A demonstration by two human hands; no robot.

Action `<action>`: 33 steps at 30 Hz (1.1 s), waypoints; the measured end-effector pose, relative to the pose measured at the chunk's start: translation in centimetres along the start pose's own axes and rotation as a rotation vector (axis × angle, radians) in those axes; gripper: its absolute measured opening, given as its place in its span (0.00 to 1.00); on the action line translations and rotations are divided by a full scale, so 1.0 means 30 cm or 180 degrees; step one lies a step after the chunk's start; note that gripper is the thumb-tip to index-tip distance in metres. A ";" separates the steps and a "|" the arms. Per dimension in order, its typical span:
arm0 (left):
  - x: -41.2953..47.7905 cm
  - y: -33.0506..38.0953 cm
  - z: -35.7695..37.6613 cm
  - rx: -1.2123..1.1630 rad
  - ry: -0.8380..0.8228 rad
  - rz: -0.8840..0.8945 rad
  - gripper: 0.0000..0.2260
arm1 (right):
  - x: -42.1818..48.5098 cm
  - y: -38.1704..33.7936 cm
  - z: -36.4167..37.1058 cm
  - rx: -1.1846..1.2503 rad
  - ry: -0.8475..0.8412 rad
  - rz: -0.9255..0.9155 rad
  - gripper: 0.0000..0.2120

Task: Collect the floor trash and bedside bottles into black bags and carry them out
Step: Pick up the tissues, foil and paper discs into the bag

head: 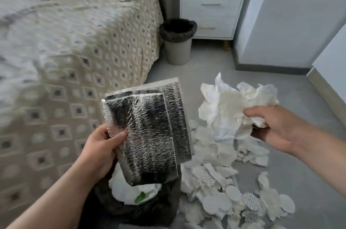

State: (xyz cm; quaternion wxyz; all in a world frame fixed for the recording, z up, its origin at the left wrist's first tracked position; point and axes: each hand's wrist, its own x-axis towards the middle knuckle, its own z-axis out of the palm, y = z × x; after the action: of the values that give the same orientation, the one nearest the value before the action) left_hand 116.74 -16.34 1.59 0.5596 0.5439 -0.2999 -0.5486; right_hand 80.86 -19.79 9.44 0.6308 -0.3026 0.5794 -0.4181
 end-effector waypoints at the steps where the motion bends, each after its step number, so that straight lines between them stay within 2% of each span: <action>1: 0.006 -0.031 -0.054 0.0031 0.0229 -0.0065 0.09 | -0.003 0.005 0.029 -0.0059 -0.0042 0.0023 0.09; 4: 0.051 -0.147 -0.181 0.0753 0.0908 -0.0155 0.08 | -0.005 0.025 0.106 -0.0188 -0.0165 0.0100 0.07; 8: 0.094 -0.248 -0.194 0.1976 0.1159 -0.0121 0.10 | 0.019 0.055 0.179 -0.0268 -0.0226 0.0183 0.10; 11: 0.124 -0.296 -0.172 0.3213 0.1025 0.0029 0.07 | 0.043 0.072 0.203 -0.0288 -0.0259 0.0230 0.11; 13: 0.151 -0.324 -0.173 0.4170 0.0755 -0.0157 0.05 | 0.060 0.085 0.211 -0.0326 -0.0267 0.0277 0.13; 16: 0.183 -0.362 -0.162 0.4845 0.0314 -0.0322 0.03 | 0.083 0.108 0.218 -0.0371 -0.0260 0.0334 0.13; 18: 0.189 -0.367 -0.147 0.4933 0.0208 -0.0421 0.05 | 0.091 0.126 0.229 -0.0412 -0.0265 0.0379 0.13; 21: 0.179 -0.345 -0.145 0.4359 0.0364 -0.0649 0.17 | 0.088 0.148 0.255 -0.0495 -0.0385 0.0420 0.11; 23: 0.139 -0.309 -0.146 0.3731 0.0601 -0.0479 0.24 | 0.082 0.169 0.280 -0.0633 -0.0472 0.0433 0.10; 25: 0.081 -0.267 -0.161 0.3115 0.0875 -0.0089 0.26 | 0.075 0.203 0.312 -0.0932 -0.0565 0.0367 0.09; 26: 0.051 -0.253 -0.180 0.3050 0.0988 0.0089 0.28 | 0.077 0.228 0.330 -0.1183 -0.0621 0.0243 0.09; 28: 0.012 -0.256 -0.238 0.3566 0.1114 0.0253 0.33 | 0.077 0.283 0.380 -0.1687 -0.0842 -0.0056 0.11; 30: -0.001 -0.285 -0.295 0.3925 0.0967 0.0176 0.32 | 0.090 0.356 0.445 -0.2144 -0.1142 -0.0299 0.12; 33: -0.001 -0.317 -0.327 0.3717 0.0744 0.0156 0.19 | 0.151 0.493 0.550 -0.2906 -0.1633 -0.0670 0.02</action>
State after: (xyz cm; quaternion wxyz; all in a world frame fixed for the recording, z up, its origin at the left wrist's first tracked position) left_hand 123.15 -11.72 -9.57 0.2097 0.8114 -0.5008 -0.2164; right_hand 99.61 -18.56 -3.14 0.5110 -0.6953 0.4960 -0.0971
